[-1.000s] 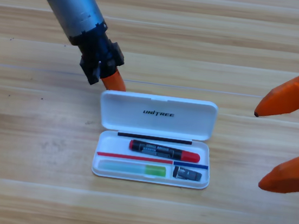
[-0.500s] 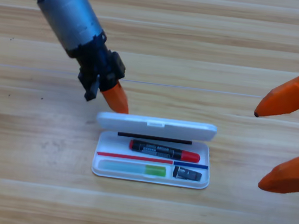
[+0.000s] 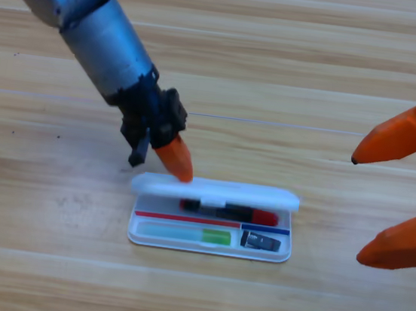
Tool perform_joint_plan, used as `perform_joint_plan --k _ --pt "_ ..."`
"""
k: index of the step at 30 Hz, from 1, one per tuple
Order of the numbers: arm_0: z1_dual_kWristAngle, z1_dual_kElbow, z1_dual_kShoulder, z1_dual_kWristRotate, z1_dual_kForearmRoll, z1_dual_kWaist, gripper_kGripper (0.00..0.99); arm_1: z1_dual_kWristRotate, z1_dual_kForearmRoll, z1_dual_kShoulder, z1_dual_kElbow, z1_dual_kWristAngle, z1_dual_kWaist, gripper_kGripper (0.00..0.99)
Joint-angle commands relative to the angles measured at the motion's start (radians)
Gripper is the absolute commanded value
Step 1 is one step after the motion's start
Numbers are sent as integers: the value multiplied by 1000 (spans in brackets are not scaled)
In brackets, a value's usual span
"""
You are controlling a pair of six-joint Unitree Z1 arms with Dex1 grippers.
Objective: Clean up eraser and pencils
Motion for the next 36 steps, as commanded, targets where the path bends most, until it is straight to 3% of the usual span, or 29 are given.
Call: perform_joint_plan --k 1,16,28,32,36 --pt "5 77 -21 -23 -57 -51 0 5 -11 48 12 7 -28 986" --pt "26 233 -36 -24 -206 -83 0 5 -11 48 12 7 -28 986" --pt "129 410 -42 -44 -433 -118 0 5 -11 48 12 7 -28 986" --pt "155 404 -119 -44 -400 -120 0 5 -11 49 12 7 -28 986" --pt "154 286 -283 -41 -211 -120 0 5 -11 51 12 7 -28 986"
